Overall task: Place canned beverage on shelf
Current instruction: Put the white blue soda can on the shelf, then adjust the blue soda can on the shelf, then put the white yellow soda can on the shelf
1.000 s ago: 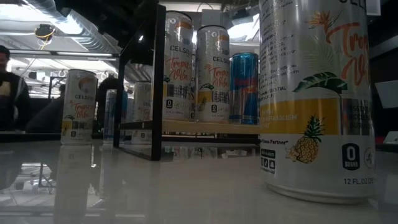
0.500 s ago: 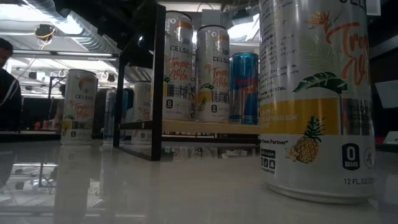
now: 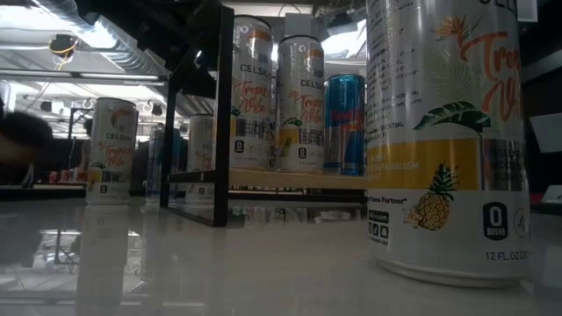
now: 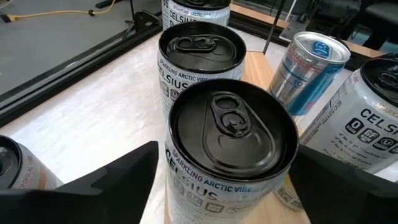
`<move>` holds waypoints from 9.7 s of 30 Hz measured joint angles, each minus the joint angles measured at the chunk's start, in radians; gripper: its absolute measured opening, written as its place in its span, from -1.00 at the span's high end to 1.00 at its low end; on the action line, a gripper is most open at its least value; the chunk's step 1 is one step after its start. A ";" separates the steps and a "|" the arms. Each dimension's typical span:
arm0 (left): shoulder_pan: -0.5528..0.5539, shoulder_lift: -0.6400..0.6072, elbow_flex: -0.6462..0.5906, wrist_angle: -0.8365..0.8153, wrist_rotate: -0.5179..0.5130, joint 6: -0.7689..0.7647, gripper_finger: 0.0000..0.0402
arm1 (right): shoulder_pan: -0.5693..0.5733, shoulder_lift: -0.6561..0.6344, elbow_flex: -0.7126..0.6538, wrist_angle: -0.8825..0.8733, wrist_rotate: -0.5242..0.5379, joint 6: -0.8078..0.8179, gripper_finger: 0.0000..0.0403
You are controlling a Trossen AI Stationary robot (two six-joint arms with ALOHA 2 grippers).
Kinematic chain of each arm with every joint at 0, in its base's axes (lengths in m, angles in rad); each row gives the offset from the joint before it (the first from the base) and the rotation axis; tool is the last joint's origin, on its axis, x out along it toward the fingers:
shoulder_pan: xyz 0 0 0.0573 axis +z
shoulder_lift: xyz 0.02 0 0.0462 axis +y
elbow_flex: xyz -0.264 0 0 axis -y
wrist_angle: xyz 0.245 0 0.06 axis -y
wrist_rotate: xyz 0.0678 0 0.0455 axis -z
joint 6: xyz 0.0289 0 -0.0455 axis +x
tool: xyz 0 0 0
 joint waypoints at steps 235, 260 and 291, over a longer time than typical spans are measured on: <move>-0.010 -0.362 0.001 -0.087 -0.057 -0.077 -0.82 | -0.643 0.305 0.001 -0.284 -0.590 -0.188 -0.11; -0.010 -0.362 0.001 -0.087 -0.057 -0.078 -0.82 | -0.643 0.306 0.001 -0.288 -0.590 -0.187 -0.30; -0.009 -0.362 0.002 -0.087 -0.069 -0.094 -0.82 | -0.642 0.165 0.000 -0.289 -0.590 -0.182 -0.61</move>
